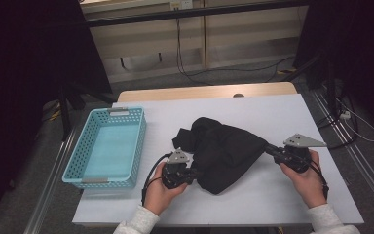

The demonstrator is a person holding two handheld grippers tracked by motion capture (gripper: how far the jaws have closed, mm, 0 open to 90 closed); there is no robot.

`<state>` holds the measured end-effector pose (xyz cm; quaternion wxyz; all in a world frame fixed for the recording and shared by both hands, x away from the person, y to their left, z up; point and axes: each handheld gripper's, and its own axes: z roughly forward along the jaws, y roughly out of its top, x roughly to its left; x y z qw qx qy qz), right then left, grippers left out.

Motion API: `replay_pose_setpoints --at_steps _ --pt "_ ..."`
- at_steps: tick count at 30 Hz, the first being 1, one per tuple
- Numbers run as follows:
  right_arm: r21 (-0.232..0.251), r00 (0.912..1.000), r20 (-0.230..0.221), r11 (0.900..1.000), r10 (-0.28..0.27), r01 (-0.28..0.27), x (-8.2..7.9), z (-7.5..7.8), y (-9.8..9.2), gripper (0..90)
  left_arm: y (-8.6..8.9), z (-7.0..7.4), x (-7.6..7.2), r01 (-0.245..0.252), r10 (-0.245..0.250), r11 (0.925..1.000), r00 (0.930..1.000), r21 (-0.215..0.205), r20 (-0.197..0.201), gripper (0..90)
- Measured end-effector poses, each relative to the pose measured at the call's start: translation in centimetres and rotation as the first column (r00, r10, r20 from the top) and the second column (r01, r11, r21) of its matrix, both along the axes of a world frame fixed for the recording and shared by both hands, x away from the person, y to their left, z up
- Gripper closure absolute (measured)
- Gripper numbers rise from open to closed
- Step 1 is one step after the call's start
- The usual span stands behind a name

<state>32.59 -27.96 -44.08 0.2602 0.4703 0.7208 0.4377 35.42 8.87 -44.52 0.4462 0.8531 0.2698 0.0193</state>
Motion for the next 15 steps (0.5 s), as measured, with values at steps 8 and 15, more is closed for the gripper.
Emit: replay_pose_setpoints --at_steps 8,15 --pt "-0.016 0.9985 0.011 0.998 0.055 -0.054 0.0 0.0 1.0 85.8 3.1 2.4 1.0 -0.105 0.103 0.9918 0.9940 -0.073 -0.038 87.0" --pt "-0.029 0.9915 -0.034 0.992 0.126 -0.127 -0.3 -0.6 2.7 85.1 5.8 3.2 1.9 -0.190 0.184 0.9770 0.9809 -0.098 -0.062 86.9"
